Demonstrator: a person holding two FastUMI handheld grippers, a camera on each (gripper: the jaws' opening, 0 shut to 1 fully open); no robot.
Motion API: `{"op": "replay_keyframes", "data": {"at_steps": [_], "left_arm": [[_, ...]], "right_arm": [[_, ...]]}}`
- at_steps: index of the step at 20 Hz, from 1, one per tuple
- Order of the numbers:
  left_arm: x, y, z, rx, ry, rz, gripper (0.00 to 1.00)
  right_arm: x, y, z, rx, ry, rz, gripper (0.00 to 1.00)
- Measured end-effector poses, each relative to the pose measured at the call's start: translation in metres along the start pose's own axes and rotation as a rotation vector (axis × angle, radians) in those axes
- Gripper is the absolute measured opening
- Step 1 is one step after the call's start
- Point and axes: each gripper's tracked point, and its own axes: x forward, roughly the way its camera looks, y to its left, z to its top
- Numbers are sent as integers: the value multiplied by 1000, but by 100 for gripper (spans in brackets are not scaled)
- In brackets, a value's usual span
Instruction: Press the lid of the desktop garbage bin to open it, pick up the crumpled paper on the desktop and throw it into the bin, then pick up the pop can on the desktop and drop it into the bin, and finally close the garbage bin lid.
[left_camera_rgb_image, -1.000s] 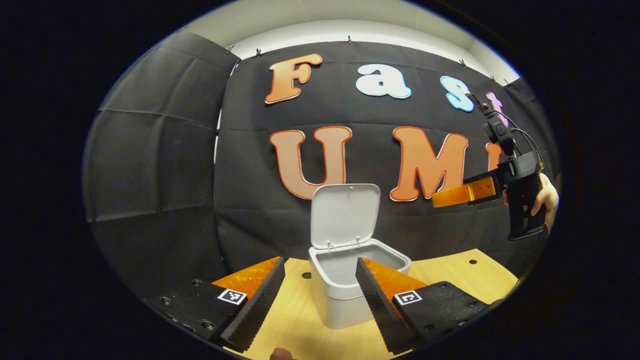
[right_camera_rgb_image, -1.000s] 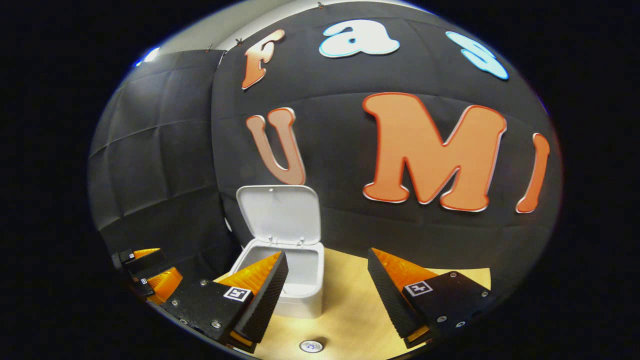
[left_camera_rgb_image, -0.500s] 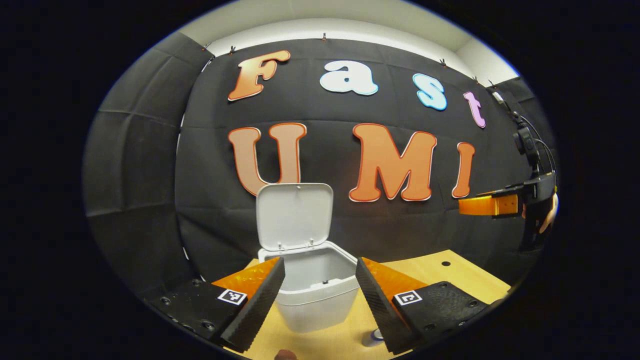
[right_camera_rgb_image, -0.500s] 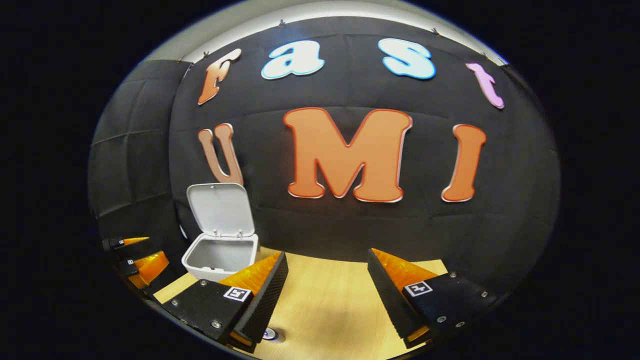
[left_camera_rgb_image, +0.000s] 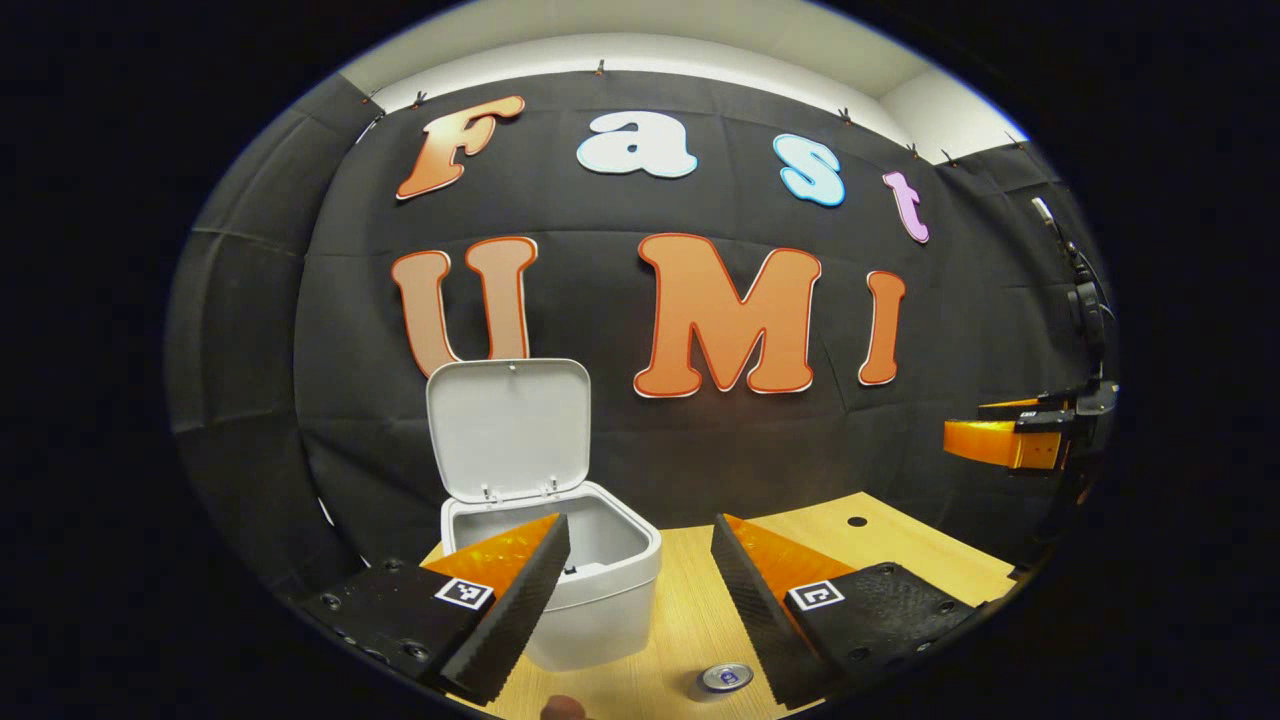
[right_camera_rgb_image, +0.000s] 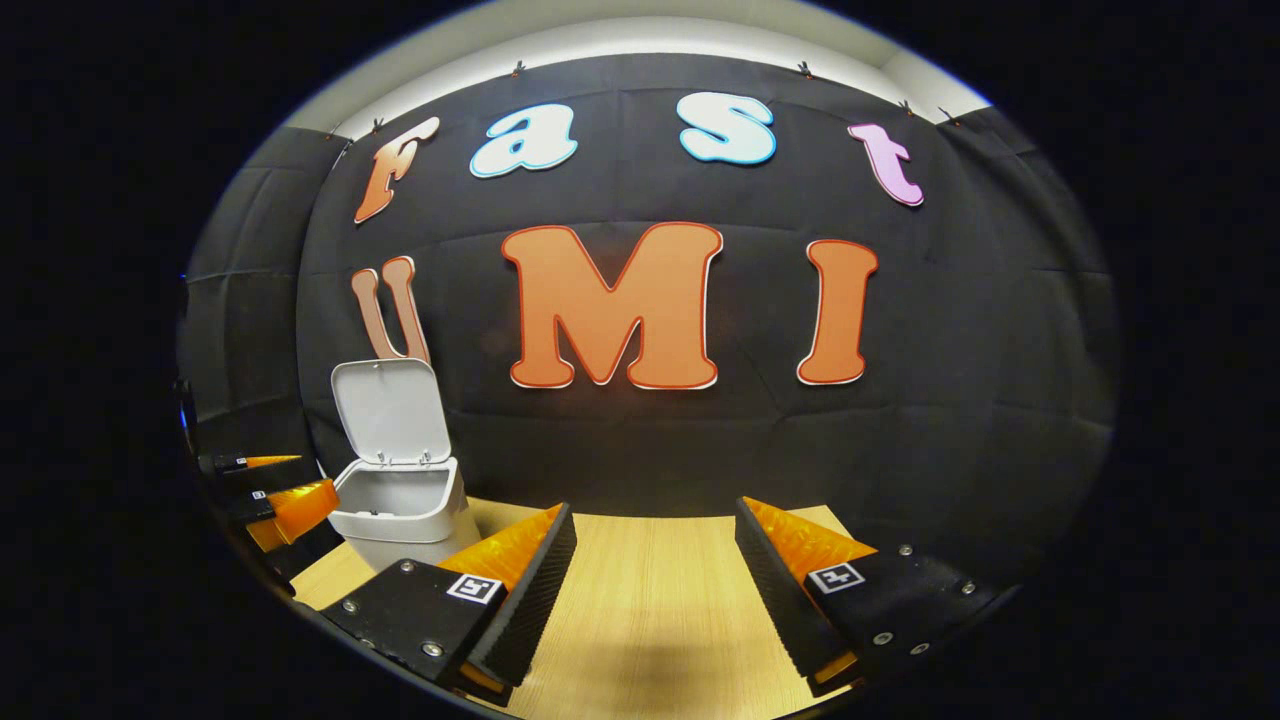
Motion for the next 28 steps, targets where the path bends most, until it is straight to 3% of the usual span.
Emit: {"op": "replay_keyframes", "data": {"at_steps": [6, 7, 8, 10, 16, 28], "left_arm": [[7, -41, -28, 24, 62, -94, 91], [6, -46, -40, 26, 89, -111, 92], [8, -52, -51, 20, 114, -124, 91], [10, -64, -74, 1, 164, -148, 91], [17, -79, -148, -16, 327, -172, 91], [19, -89, -268, -7, 653, -206, 95]], "right_arm": [[4, -10, -16, 14, 40, 4, 95], [3, -12, -21, 10, 50, 5, 100], [3, -12, -23, 8, 57, 6, 95], [2, -16, -28, 3, 64, 3, 95], [6, -45, -45, 9, 124, -19, 95], [18, -62, -89, 31, 247, -28, 95]]}}
